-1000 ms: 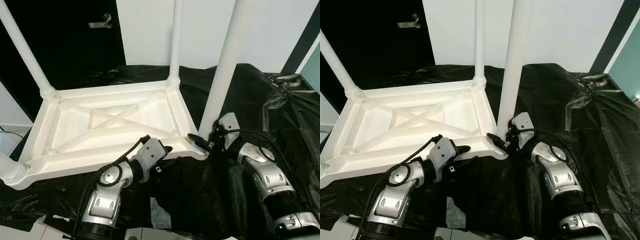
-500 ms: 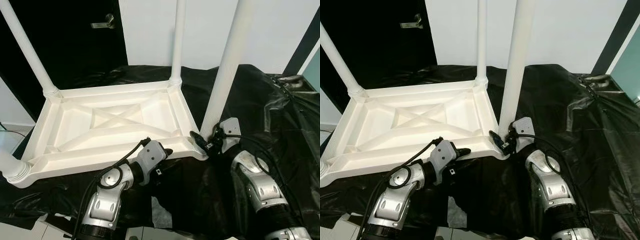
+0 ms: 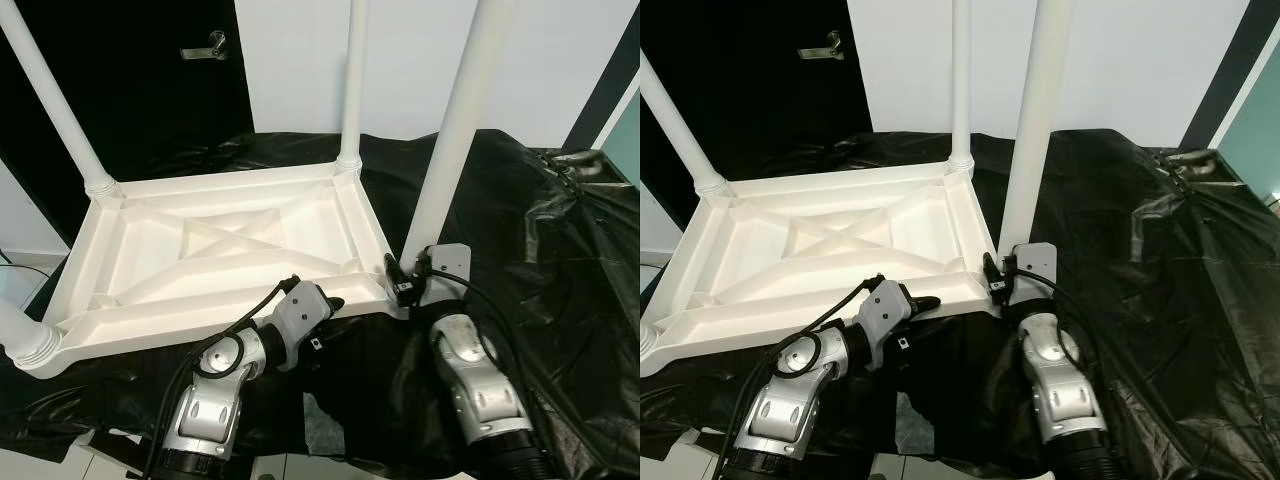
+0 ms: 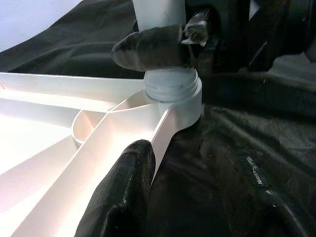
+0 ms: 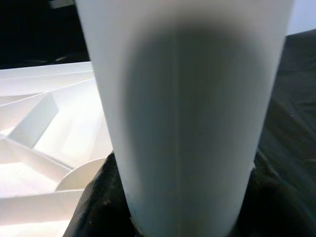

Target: Building children table

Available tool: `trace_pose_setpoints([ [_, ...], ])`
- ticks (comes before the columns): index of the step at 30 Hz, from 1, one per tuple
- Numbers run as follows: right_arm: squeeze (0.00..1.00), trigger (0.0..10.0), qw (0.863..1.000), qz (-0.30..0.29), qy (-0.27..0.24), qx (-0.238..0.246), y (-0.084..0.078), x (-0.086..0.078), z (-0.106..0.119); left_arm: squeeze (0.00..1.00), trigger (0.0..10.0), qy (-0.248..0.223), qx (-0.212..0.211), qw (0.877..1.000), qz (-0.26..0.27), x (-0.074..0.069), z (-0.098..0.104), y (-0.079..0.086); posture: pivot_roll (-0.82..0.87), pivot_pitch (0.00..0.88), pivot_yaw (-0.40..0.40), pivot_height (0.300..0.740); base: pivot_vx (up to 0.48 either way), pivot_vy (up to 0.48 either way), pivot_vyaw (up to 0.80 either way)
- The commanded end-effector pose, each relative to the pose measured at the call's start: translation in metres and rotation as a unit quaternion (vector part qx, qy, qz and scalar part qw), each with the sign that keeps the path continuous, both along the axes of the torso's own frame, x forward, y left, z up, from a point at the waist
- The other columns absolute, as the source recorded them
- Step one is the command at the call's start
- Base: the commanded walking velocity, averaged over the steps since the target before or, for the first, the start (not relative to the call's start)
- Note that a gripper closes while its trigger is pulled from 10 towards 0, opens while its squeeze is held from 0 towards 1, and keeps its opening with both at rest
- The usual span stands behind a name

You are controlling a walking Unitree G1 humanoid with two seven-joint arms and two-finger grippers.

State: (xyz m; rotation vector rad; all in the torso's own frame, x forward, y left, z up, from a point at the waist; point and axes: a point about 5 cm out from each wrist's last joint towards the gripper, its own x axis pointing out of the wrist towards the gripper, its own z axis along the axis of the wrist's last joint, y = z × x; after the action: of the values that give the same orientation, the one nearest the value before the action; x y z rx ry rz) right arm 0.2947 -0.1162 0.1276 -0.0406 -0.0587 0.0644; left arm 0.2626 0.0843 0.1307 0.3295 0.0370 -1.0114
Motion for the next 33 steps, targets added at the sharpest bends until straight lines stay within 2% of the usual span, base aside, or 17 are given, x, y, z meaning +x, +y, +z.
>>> trace_pose_setpoints([
  [1, 0.00, 10.0, 0.999, 0.000, 0.034, -0.003, 0.003, -0.002, -0.012, 0.00, 10.0, -0.027, -0.013, 0.997, 0.068, 0.008, 0.005, 0.002, 0.05, 0.000, 0.007, 0.740, 0.000, 0.000, 0.00],
  [6, 0.00, 10.0, 1.000, 0.007, 0.022, 0.008, 0.004, -0.003, -0.008, 0.00, 10.0, -0.027, -0.015, 0.997, 0.068, 0.007, 0.005, 0.001, 0.04, 0.000, 0.009, 0.740, 0.000, 0.000, 0.00],
  [12, 0.00, 10.0, 1.000, 0.008, 0.016, -0.001, 0.002, -0.004, -0.006, 0.00, 10.0, -0.027, -0.015, 0.997, 0.068, 0.007, 0.005, 0.001, 0.04, 0.000, 0.010, 0.740, 0.000, 0.000, 0.00],
  [13, 1.00, 10.0, 1.000, 0.017, 0.011, -0.004, 0.001, -0.005, -0.004, 0.00, 10.0, -0.027, -0.015, 0.997, 0.068, 0.007, 0.005, 0.001, 0.04, 0.000, 0.011, 0.740, 0.000, 0.000, 0.00],
  [18, 1.00, 10.0, 0.999, 0.031, 0.006, -0.003, -0.001, -0.007, -0.003, 0.00, 10.0, -0.027, -0.015, 0.997, 0.068, 0.007, 0.006, 0.001, 0.04, 0.000, 0.013, 0.740, 0.000, 0.000, 0.00],
  [20, 1.00, 10.0, 0.996, 0.088, -0.001, -0.010, -0.012, -0.012, -0.002, 0.00, 10.0, -0.027, -0.014, 0.997, 0.068, 0.007, 0.006, 0.002, 0.04, 0.000, 0.016, 0.740, 0.000, 0.000, 0.00],
  [21, 1.00, 10.0, 0.996, 0.088, -0.001, -0.010, -0.012, -0.012, -0.002, 0.00, 10.0, -0.027, -0.014, 0.997, 0.068, 0.007, 0.006, 0.002, 0.04, 0.000, 0.016, 0.740, 0.000, 0.000, 0.00],
  [22, 1.00, 10.0, 0.993, 0.119, -0.001, -0.013, -0.018, -0.013, -0.001, 0.00, 10.0, -0.027, -0.014, 0.997, 0.068, 0.008, 0.006, 0.002, 0.04, 0.000, 0.016, 0.740, 0.000, 0.000, 0.00],
  [24, 1.00, 10.0, 0.993, 0.119, -0.001, -0.013, -0.018, -0.013, -0.001, 0.00, 10.0, -0.027, -0.014, 0.997, 0.068, 0.008, 0.006, 0.002, 0.04, 0.000, 0.016, 0.740, 0.000, 0.000, 0.00],
  [25, 0.00, 10.0, 0.986, 0.166, 0.002, -0.026, -0.026, -0.011, 0.000, 0.00, 10.0, -0.027, -0.013, 0.997, 0.068, 0.008, 0.007, 0.003, 0.04, 0.000, 0.018, 0.740, 0.000, 0.000, 0.00],
  [27, 0.00, 10.0, 0.986, 0.166, 0.002, -0.026, -0.026, -0.011, 0.000, 0.00, 10.0, -0.027, -0.013, 0.997, 0.068, 0.008, 0.007, 0.003, 0.04, 0.000, 0.018, 0.740, 0.000, 0.000, 0.00],
  [28, 0.00, 10.0, 0.981, 0.189, 0.004, -0.036, -0.029, -0.009, 0.001, 0.00, 10.0, -0.028, -0.013, 0.997, 0.068, 0.009, 0.007, 0.003, 0.04, 0.000, 0.017, 0.740, 0.000, 0.000, 0.00],
  [29, 0.00, 10.0, 0.970, 0.236, 0.013, -0.059, -0.033, -0.001, 0.001, 0.00, 10.0, -0.029, -0.013, 0.997, 0.069, 0.010, 0.008, 0.003, 0.04, 0.000, 0.018, 0.740, 0.000, 0.000, 0.00],
  [33, 0.00, 10.0, 0.964, 0.257, 0.019, -0.071, -0.034, 0.004, 0.001, 0.00, 10.0, -0.030, -0.012, 0.997, 0.069, 0.010, 0.008, 0.004, 0.05, 0.000, 0.017, 0.740, 0.000, 0.000, 0.00],
])
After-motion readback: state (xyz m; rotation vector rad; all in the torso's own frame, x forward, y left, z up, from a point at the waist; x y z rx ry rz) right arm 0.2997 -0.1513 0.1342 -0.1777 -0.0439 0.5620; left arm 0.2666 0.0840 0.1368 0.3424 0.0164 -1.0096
